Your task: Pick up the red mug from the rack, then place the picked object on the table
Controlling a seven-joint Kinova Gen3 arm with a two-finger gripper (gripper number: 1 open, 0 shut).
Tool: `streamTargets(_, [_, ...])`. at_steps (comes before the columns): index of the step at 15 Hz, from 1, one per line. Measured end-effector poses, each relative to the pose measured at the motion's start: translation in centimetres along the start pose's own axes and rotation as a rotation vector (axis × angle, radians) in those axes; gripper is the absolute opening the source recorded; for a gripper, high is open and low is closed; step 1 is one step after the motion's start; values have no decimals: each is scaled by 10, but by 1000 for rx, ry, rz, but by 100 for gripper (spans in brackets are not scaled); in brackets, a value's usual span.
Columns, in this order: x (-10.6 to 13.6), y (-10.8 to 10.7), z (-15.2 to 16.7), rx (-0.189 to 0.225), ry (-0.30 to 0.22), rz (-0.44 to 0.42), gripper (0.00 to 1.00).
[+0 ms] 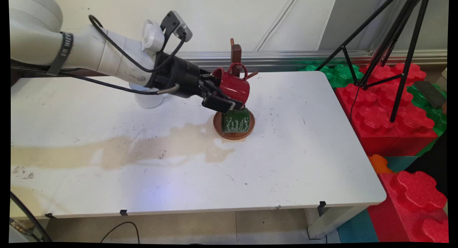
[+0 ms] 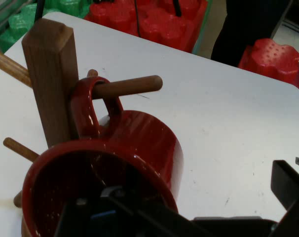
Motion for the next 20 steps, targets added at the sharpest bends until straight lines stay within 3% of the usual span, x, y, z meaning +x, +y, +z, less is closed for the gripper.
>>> streamTargets(1, [0,0,2,1,1,-4,100])
streamTargets(2, [0,1,3,2,1,-6,0])
streamTargets(11, [0,1,6,45,23,-49,0])
streamTargets(20, [1,10,-2,36,31,-61,0])
